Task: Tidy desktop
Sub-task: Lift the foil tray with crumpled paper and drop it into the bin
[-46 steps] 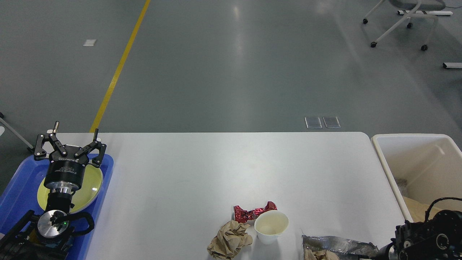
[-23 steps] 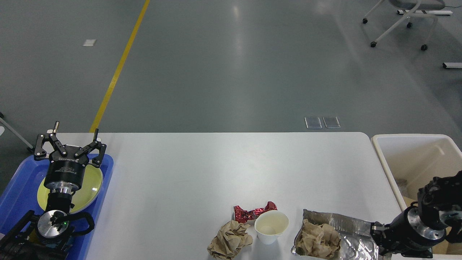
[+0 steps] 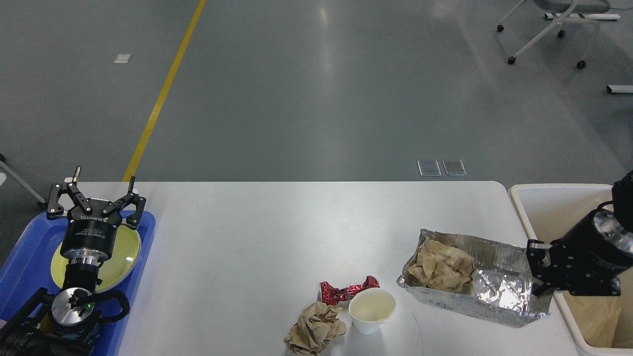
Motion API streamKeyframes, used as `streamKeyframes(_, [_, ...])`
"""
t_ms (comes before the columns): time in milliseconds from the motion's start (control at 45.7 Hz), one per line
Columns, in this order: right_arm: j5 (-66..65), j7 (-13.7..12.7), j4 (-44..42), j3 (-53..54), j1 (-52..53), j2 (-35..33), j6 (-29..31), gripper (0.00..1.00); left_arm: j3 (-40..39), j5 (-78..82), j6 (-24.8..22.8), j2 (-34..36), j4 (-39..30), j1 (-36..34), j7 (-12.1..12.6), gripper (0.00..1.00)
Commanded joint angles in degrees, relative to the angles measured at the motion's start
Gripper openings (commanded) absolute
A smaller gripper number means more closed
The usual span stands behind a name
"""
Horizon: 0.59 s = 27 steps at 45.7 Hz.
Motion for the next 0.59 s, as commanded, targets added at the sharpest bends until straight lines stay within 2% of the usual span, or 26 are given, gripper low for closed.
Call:
streamKeyframes(0, [2.59,4.8,-0.02,-3.98,7.36,1.86,5.45,0.0,0.0,0.01,0.0,0.01,0.0,0.0,0.0,0.96])
streamKeyframes(109, [3.82,5.51,0.07,-7.05,12.99,3.96,8.35,0.0,0.0,0.01,0.0,0.01,0.0,0.0,0.0,0.96])
streamKeyframes(219, [3.64,5.33,0.51,-11.54,16.86,10.2,8.53,0.0,0.0,-0.07,0.0,0.01,0.0,0.0,0.0,0.96])
streamKeyframes(350, [2.42,4.8,0.6,-12.68,17.39,10.39,7.39,0.0,0.0,0.01,0.0,0.01,0.0,0.0,0.0,0.96])
streamKeyframes(437, [1.71,4.8,-0.02,-15.4,17.31,9.6,4.94,0.0,0.0,0.01,0.0,0.01,0.0,0.0,0.0,0.96])
streamKeyframes(569, [1.8,4.8,-2.21,-20.06,16.08,6.88,-2.09,0.0,0.0,-0.07,0.0,0.01,0.0,0.0,0.0,0.96])
